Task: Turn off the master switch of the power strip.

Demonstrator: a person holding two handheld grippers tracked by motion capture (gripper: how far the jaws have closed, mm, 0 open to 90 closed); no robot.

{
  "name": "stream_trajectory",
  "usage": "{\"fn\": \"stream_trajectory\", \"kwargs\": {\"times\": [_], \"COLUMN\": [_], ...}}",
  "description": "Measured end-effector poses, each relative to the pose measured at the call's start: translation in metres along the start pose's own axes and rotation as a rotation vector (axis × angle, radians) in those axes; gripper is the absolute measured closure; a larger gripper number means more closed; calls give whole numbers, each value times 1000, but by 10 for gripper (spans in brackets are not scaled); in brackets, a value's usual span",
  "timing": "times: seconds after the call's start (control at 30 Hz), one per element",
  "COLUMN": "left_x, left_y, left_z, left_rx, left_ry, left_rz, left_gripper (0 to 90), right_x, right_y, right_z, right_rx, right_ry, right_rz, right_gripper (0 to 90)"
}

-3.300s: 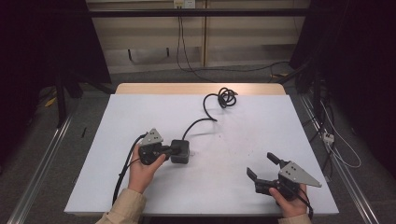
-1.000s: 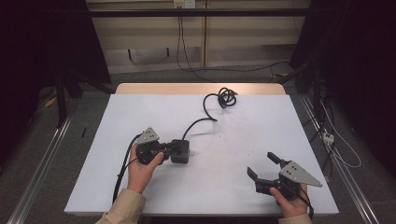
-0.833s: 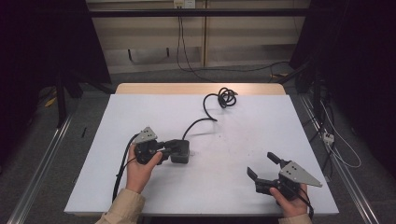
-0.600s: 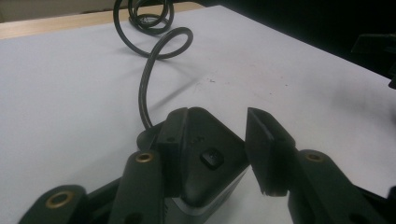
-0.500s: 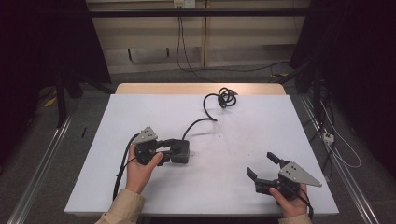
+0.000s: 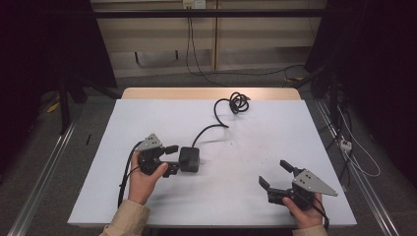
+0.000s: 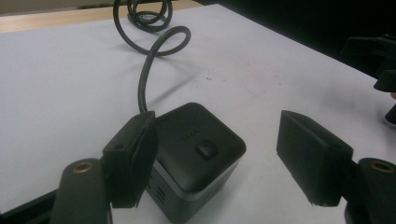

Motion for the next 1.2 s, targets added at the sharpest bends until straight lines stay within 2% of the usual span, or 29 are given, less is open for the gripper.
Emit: {"fn": "stream_trajectory", "kwargs": {"times": [0.33,0.4,0.73,1.2], "left_x": [1,1,0,0], "left_y": [-7,-9,-19,-35], "left_z": [-1,-1,-2,-10], "left_rx": [8,9,-4,-15], "left_ry": [-15,-5,5,-13], "left_rz": [7,6,20,49], "left_gripper": [187,170,153,121], "right_x": [0,0,0,-1], "right_y": [0,0,1,0], "right_z": [0,0,0,0], "right_rx": [-1,0,-1,1], "right_ry": [0,1,1,1], "right_rz": [0,1,1,3], "right_gripper": [76,76,76,76]}}
Point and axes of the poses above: each handheld gripper's, and its own axes: y roughly forward along the jaws, x roughly out of its underside, z roughly to its right, the point moved 6 cm from there along y, roughly forward along the jaws, and after that the axes turned 14 degrees about z, right-handed, at the moved point
